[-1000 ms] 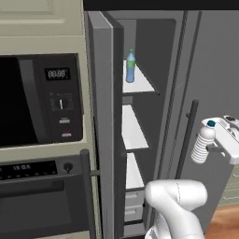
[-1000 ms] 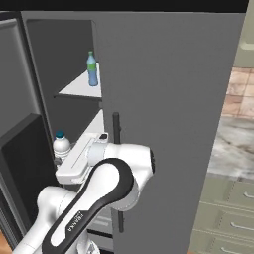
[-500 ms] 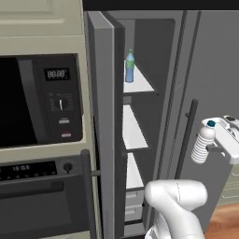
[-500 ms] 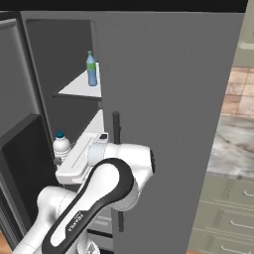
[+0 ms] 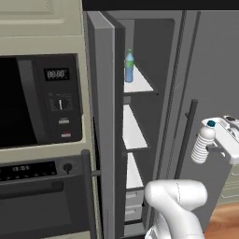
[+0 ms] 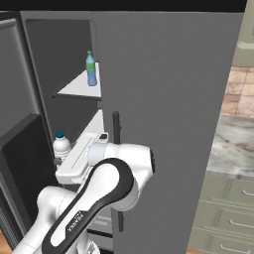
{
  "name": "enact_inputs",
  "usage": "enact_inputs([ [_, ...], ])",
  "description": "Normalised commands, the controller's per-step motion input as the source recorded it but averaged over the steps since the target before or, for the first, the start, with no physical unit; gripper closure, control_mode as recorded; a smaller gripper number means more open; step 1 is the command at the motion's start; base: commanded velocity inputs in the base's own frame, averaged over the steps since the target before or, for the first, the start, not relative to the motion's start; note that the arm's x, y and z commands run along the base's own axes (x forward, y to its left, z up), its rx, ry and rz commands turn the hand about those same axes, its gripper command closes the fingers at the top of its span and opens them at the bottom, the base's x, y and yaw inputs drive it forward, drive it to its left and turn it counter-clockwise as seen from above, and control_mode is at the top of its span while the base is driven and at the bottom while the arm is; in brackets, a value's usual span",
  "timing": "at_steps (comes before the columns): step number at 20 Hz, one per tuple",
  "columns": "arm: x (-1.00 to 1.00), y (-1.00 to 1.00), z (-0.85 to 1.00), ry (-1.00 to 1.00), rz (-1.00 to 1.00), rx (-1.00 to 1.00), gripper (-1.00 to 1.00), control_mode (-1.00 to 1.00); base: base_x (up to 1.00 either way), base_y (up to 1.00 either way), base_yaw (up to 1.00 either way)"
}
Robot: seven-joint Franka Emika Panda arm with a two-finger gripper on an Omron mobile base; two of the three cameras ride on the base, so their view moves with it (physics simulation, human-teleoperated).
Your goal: Take the bottled waters from the counter and place them in the freezer to freeze. Close the freezer door after placing the bottles.
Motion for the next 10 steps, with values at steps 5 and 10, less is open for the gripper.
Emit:
enact_inputs([
  [5, -0.02, 0.08, 0.0, 0.0, -0.01, -0.02, 1.0, -1.0, 0.0, 0.0, 0.0],
  [10, 0.0, 0.2, 0.18, 0.02, -0.15, -0.12, 1.0, -1.0, 0.0, 0.0, 0.0],
])
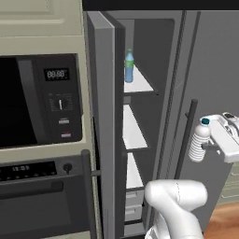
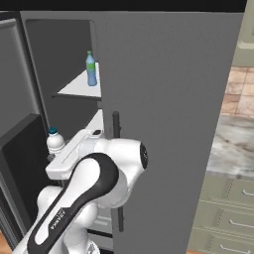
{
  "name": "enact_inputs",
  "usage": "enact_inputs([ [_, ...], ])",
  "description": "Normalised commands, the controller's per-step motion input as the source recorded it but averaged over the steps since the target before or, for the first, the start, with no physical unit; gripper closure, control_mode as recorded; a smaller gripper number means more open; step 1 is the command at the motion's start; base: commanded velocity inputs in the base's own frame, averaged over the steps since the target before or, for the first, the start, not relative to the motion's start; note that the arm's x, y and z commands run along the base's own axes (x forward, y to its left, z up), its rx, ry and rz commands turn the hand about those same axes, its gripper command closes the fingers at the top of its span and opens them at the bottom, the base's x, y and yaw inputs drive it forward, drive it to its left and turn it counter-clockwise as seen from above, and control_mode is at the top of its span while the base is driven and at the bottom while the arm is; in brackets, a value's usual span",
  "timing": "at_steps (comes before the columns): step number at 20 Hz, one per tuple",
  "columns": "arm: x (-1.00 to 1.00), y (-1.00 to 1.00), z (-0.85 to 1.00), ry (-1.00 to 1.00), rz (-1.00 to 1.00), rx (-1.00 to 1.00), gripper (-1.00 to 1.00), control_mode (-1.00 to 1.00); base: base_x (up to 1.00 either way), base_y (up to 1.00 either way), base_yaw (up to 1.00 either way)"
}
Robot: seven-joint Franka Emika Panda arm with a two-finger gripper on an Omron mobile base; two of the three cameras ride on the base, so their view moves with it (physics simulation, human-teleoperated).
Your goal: Take the bottled waters from the counter and place them in the freezer to freeze. Close the freezer door after placing the bottles.
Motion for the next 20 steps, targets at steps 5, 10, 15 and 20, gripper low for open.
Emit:
enact_inputs([
  [5, 0.0, 0.33, 0.34, 0.06, -0.5, -0.23, 1.0, -1.0, 0.0, 0.0, 0.0],
  [10, 0.06, 0.38, 0.1, 0.02, -0.68, -0.14, 1.0, -1.0, 0.0, 0.0, 0.0],
  [15, 0.11, 0.4, 0.08, 0.0, -0.66, -0.02, 1.0, -1.0, 0.0, 0.0, 0.0],
  [20, 0.27, 0.03, 0.0, -0.08, -0.42, 0.09, 1.0, -1.0, 0.0, 0.0, 0.0],
])
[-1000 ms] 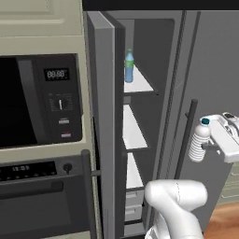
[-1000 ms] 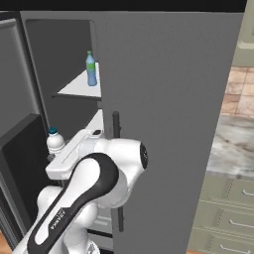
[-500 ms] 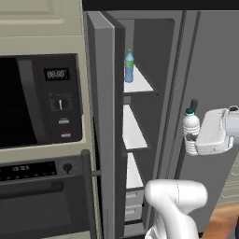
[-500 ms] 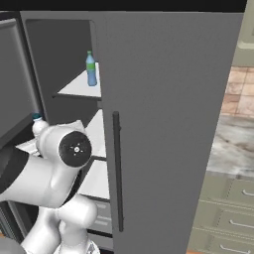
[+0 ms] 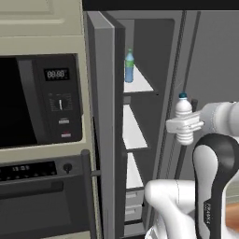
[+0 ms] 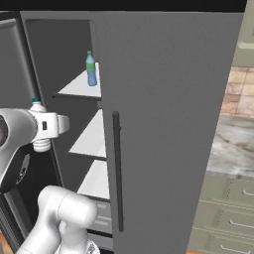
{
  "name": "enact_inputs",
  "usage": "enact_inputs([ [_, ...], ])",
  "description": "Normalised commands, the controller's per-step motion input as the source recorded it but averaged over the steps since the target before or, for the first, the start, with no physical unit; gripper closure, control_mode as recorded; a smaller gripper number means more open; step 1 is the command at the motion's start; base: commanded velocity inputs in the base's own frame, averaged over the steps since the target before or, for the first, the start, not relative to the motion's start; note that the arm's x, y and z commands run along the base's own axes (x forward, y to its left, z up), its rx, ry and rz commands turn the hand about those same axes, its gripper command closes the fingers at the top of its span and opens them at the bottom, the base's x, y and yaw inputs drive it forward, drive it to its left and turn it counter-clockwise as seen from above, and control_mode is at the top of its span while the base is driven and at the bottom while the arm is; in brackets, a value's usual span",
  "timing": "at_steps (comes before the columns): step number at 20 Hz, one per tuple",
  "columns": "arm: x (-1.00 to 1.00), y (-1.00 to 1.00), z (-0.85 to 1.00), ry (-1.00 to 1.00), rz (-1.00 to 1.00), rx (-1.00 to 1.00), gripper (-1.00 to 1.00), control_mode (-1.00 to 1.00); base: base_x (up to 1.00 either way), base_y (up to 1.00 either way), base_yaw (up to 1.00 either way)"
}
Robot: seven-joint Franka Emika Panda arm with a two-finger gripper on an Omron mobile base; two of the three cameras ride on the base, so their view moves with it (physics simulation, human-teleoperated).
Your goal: Take the bottled waters from the counter and place them in the freezer to freeze. Close the freezer door after placing the bottles.
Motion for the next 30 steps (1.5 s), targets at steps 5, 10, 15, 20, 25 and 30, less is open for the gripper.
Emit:
enact_inputs([
  [5, 0.32, 0.0, 0.03, -0.06, -0.11, 0.1, 1.0, -1.0, 0.0, 0.0, 0.0],
  [10, 0.14, 0.03, -0.06, -0.25, -0.09, 0.09, 1.0, -1.0, 0.0, 0.0, 0.0],
  [15, 0.16, 0.04, -0.11, -0.25, -0.08, 0.04, 1.0, -1.0, 0.0, 0.0, 0.0],
  [20, 0.0, 0.23, -0.23, -0.4, -0.02, 0.0, 1.0, -1.0, 0.0, 0.0, 0.0],
  [25, 0.21, 0.22, -0.38, -0.32, -0.01, 0.0, 1.0, -1.0, 0.0, 0.0, 0.0],
  [30, 0.55, 0.05, -0.36, -0.15, -0.02, 0.0, 1.0, -1.0, 0.0, 0.0, 0.0],
])
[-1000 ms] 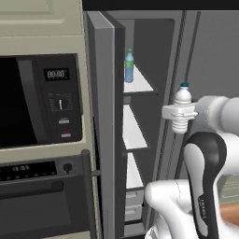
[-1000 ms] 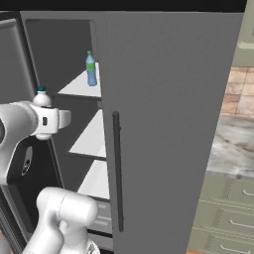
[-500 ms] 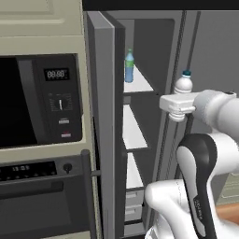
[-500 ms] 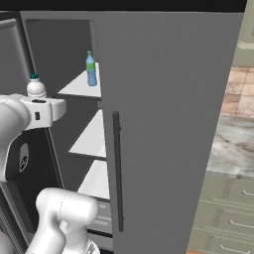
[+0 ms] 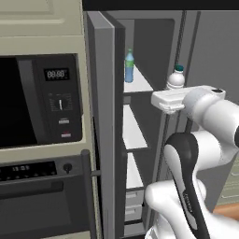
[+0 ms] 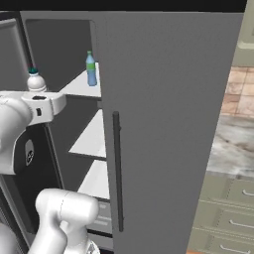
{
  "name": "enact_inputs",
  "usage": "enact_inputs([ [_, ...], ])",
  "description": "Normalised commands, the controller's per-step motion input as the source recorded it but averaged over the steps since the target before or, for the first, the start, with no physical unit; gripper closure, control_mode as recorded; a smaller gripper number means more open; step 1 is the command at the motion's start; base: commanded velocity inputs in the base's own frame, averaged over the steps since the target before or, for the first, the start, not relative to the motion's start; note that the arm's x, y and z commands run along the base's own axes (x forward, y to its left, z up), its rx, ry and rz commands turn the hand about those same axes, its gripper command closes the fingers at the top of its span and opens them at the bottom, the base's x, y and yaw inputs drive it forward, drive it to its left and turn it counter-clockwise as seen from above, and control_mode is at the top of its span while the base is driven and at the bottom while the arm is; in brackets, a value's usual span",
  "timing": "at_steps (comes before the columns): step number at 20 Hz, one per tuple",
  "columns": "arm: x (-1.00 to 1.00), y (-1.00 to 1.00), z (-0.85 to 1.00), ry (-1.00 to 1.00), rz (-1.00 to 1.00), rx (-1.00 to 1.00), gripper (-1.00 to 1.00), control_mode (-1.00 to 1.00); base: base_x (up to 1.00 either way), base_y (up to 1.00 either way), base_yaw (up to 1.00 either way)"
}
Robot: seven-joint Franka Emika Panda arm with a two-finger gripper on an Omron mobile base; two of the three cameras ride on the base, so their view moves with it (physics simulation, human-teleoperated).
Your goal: Take the bottled waters from the counter and place them in the freezer to freeze. Close the freezer door after placing the bottles.
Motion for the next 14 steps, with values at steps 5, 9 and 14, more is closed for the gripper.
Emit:
enact_inputs([
  [5, 0.66, 0.04, -0.44, -0.1, -0.04, 0.0, 1.0, -1.0, 0.0, 0.0, 0.0],
  [9, 0.51, 0.09, -0.42, -0.12, -0.03, 0.0, 1.0, -1.0, 0.0, 0.0, 0.0],
  [14, 0.4, 0.15, -0.12, -0.06, -0.03, -0.01, 1.0, -1.0, 0.0, 0.0, 0.0],
])
